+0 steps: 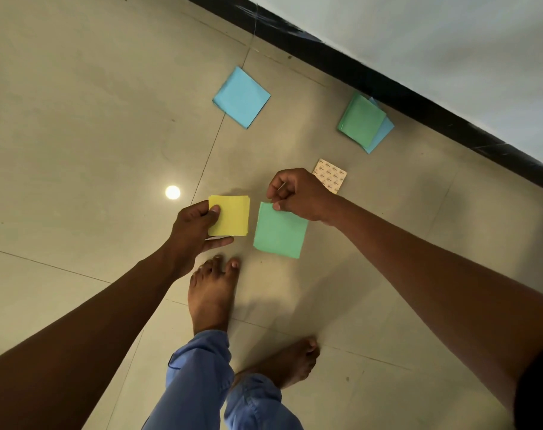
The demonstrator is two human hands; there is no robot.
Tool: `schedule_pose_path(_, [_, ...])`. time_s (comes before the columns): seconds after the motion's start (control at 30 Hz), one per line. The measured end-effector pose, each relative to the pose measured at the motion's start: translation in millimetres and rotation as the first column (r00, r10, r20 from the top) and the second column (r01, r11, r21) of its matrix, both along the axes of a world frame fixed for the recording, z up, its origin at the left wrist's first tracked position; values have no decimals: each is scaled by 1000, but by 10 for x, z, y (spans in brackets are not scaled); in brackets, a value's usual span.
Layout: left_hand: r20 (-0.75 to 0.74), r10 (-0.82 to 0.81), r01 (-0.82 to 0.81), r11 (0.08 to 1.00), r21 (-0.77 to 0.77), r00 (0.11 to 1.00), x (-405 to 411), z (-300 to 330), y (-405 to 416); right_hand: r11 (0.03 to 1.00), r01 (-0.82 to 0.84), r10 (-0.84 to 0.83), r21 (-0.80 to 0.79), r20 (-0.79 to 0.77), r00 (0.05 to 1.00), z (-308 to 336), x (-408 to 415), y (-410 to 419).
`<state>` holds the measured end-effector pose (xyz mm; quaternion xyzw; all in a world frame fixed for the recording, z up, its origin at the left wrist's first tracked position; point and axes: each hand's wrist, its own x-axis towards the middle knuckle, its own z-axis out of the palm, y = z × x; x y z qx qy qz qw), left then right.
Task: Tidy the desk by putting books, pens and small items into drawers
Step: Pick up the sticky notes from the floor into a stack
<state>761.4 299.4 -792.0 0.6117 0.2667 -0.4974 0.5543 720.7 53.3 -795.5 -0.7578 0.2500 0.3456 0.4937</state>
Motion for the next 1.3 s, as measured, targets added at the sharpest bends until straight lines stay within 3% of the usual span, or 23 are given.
schedule_pose_path(0.27, [-75, -82, 74, 992, -97, 994, -36, 35, -12, 1000, -23, 24, 12, -6, 1000, -37, 99, 111])
schedule_pose_path(0.5, [17, -141, 141, 990, 21, 990, -84, 12, -51, 986, 102, -99, 128, -29, 995, -99, 113, 212])
schedule_pose_path(0.8, [-10, -58, 58, 998, -3, 998, 23, -40, -68, 957, 190, -174, 218, -90, 981, -158, 351, 389])
schedule_pose_path(0.87, [-3, -45, 45, 999, 12, 999, 73, -53, -31, 973, 191, -185, 130, -56, 981, -168, 491, 396])
schedule_pose_path(0.93, [11, -35, 35, 999, 13, 999, 132, -58, 22, 989, 86, -77, -121, 73, 994, -244, 661, 343])
schedule_pose_path(1.03, [31, -11, 10, 1000, 19, 999, 228, -67, 114, 913, -17, 88, -407, 156, 984, -373, 977, 240])
schedule_pose_path(1.17, [40, 34, -34, 999, 12, 999, 325, -71, 258, 788, 9, 131, -615, 182, 975, -564, 1448, 177])
schedule_pose_path(1.3, [42, 83, -83, 997, -8, 996, 405, -72, 398, 704, -60, 131, -708, 46, 990, -687, 1786, 176])
